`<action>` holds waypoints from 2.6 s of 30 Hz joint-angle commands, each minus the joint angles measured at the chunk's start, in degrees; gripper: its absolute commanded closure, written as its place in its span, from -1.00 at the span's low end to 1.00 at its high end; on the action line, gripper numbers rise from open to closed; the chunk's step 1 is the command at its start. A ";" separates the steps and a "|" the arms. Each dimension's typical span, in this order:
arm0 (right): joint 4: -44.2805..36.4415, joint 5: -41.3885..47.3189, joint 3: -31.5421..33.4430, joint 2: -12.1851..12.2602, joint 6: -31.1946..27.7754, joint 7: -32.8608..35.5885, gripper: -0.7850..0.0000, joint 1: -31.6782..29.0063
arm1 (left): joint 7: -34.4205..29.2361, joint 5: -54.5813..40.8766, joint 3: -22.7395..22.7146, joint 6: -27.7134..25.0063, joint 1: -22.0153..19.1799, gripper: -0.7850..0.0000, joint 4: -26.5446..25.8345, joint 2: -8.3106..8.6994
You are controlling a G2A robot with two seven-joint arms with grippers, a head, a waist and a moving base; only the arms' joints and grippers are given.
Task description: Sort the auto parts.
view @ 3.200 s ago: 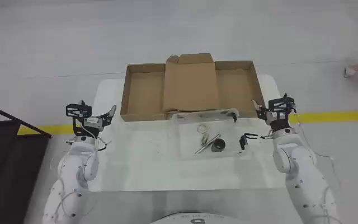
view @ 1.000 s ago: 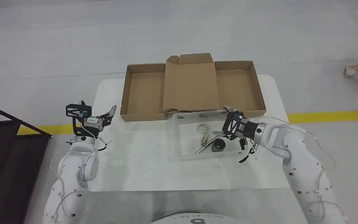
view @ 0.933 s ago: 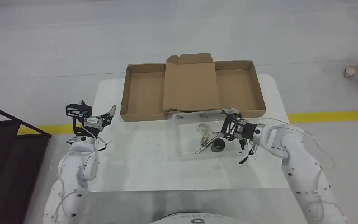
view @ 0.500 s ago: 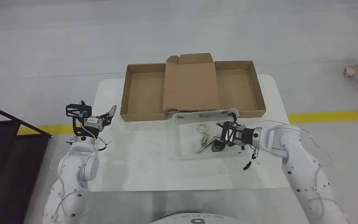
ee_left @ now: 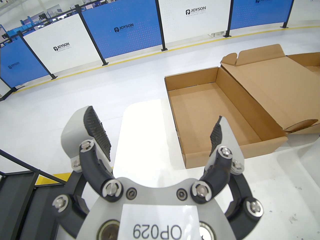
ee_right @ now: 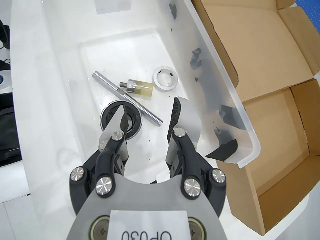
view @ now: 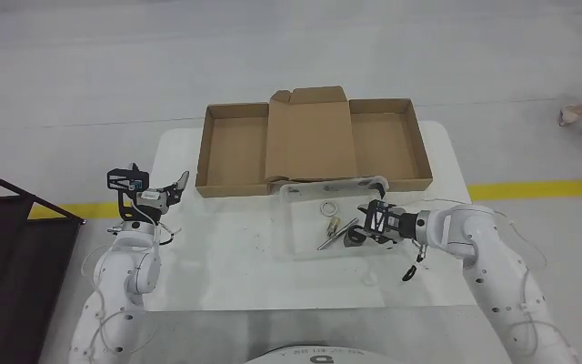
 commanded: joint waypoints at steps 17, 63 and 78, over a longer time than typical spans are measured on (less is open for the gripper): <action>1.03 3.84 -5.67 0.68 4.90 11.57 0.10 4.20 | 0.00 0.00 0.00 0.00 0.00 -1.00 0.00 0.00; 8.72 20.36 7.79 3.46 0.00 -33.47 1.00 -1.83 | 0.00 0.00 0.00 0.00 0.00 -1.00 0.00 0.00; 18.08 32.15 -1.88 1.34 30.68 -15.08 1.00 16.13 | 0.00 0.00 0.00 0.00 0.00 -1.00 0.00 0.00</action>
